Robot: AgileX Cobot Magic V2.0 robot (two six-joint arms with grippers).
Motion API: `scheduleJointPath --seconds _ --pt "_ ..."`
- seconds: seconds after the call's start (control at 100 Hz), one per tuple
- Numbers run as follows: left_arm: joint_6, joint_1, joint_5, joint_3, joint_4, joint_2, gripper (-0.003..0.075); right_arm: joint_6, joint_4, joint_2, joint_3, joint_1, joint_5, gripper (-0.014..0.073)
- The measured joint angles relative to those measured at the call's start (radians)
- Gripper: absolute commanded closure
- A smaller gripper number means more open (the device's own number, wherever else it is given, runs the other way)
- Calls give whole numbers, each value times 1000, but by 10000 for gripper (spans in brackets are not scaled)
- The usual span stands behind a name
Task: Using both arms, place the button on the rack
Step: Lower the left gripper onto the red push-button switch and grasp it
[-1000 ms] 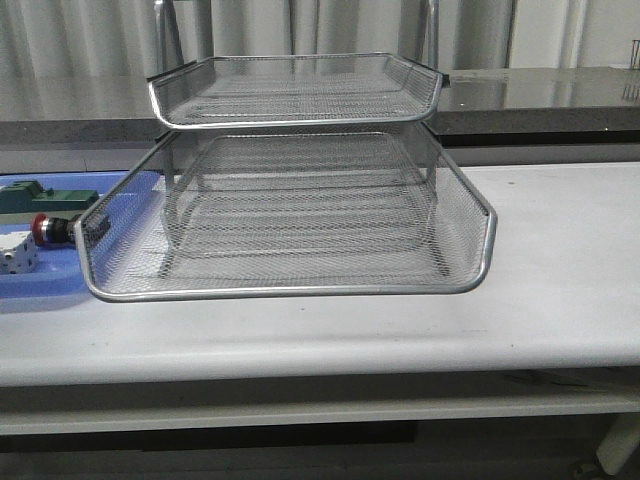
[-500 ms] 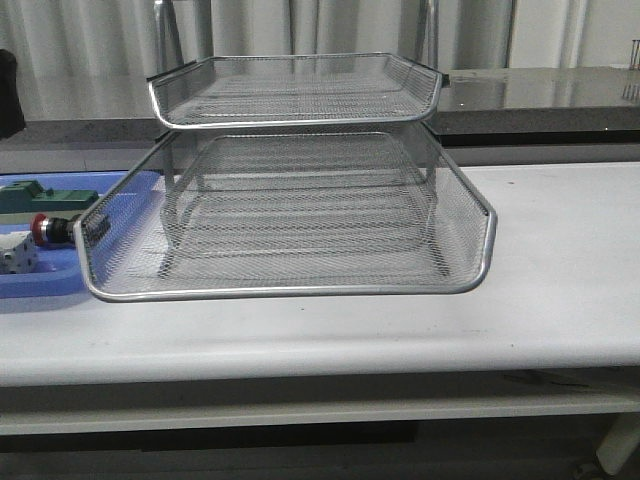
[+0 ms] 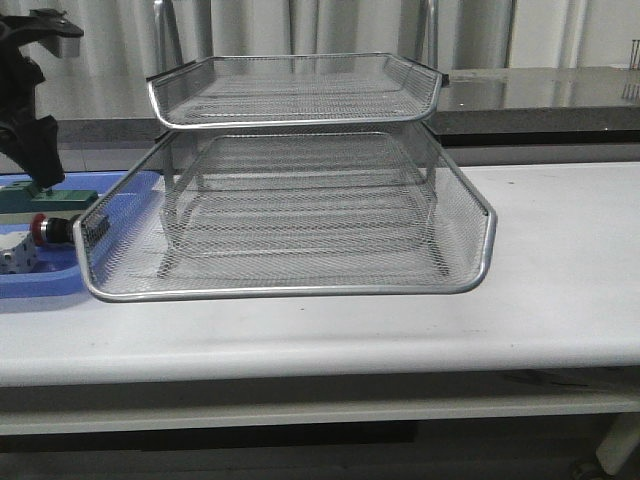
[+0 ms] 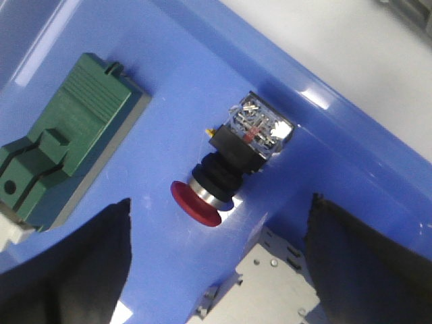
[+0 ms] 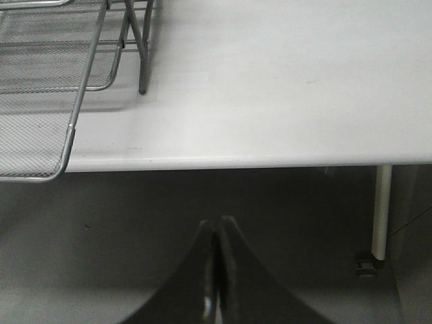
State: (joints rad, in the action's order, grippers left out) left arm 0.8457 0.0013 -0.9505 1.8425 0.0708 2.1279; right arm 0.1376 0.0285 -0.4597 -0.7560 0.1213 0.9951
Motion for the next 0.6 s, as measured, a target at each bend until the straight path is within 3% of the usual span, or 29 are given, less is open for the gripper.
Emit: scheduleJointPath --seconds 0.6 --pt "27 -48 4 112 6 181 202 0 0 0 0 0 0 662"
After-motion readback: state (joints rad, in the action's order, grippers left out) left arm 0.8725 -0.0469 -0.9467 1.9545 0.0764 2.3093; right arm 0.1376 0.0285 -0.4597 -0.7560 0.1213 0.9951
